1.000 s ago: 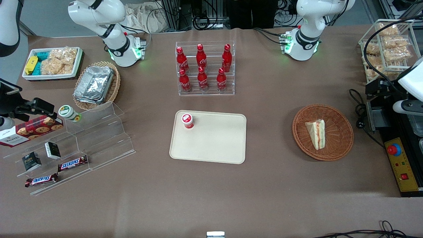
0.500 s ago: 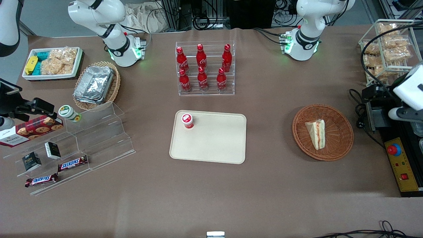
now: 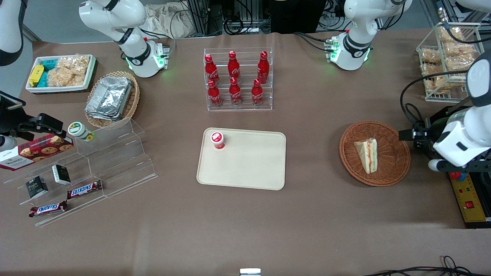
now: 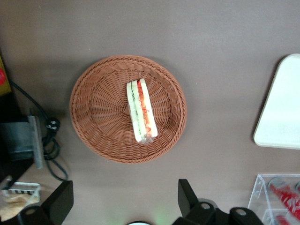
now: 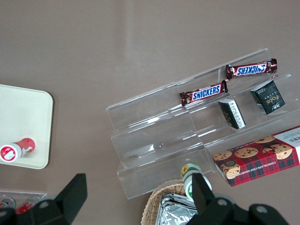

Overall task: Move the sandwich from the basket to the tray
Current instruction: 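Lower the open left gripper over the wrapped sandwich in the basket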

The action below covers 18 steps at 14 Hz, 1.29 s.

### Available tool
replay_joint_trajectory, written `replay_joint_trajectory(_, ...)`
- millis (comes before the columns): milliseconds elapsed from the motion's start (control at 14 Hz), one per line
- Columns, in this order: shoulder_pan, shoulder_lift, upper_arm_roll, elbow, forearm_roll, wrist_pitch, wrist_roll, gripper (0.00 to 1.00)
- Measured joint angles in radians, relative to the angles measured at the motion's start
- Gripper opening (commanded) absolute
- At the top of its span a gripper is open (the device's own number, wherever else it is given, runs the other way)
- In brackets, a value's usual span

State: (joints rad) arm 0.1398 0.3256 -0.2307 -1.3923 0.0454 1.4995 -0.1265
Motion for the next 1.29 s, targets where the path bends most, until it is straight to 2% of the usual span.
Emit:
replay_joint_trajectory(214,-0.012,0.0,-0.009,-0.11,0.0,0.106,-0.095,1.0)
replay_joint_trajectory(500,-0.015,-0.004,-0.008,-0.313,0.0,0.302,-0.116,1.0)
replay_joint_trajectory(1286,0.0,0.039,0.008,-0.565,0.02,0.57,-0.117,1.0)
